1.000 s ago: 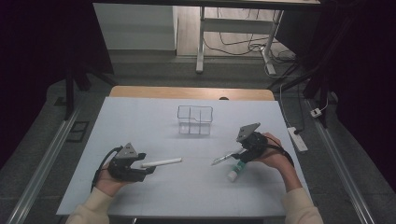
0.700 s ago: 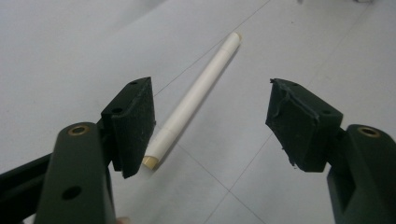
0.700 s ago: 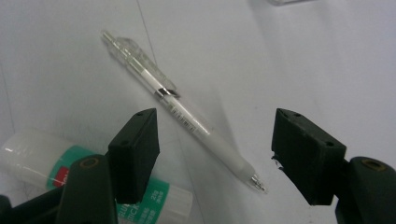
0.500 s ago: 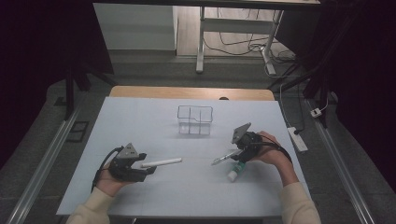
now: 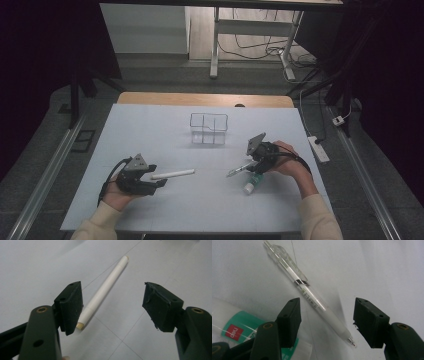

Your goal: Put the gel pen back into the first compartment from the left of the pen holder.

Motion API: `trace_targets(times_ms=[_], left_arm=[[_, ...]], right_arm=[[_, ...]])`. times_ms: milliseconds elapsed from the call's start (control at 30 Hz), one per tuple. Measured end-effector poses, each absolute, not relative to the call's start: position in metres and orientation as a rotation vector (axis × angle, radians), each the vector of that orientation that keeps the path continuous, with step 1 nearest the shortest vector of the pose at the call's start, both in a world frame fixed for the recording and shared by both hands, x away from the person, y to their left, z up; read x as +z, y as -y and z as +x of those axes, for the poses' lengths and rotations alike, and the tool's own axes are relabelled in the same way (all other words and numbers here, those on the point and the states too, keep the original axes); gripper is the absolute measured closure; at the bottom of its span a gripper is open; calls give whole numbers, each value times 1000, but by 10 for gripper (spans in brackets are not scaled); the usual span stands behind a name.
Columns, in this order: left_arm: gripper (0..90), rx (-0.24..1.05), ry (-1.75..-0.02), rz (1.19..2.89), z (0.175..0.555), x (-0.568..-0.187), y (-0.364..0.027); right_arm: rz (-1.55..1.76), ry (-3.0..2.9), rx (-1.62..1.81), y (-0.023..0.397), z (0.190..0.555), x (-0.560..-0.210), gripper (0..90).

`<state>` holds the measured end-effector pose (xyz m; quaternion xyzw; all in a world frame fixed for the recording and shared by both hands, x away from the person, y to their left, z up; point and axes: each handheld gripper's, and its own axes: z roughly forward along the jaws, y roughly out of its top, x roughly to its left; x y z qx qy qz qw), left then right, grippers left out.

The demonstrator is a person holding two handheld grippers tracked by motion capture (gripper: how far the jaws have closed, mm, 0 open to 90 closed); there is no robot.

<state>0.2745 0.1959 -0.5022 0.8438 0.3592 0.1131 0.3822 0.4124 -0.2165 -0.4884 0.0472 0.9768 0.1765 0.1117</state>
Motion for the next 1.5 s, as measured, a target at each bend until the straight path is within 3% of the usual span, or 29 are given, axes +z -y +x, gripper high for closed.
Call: trace_targets(times_ms=[600, 1500], left_arm=[[322, 291, -922, 2153, 275, -502, -196], [323, 302, -933, 2151, 275, -502, -198]], right_arm=[[-24, -2930, 433, 213, 420, -493, 624], [-362, -3023, 297, 196, 434, -491, 783]])
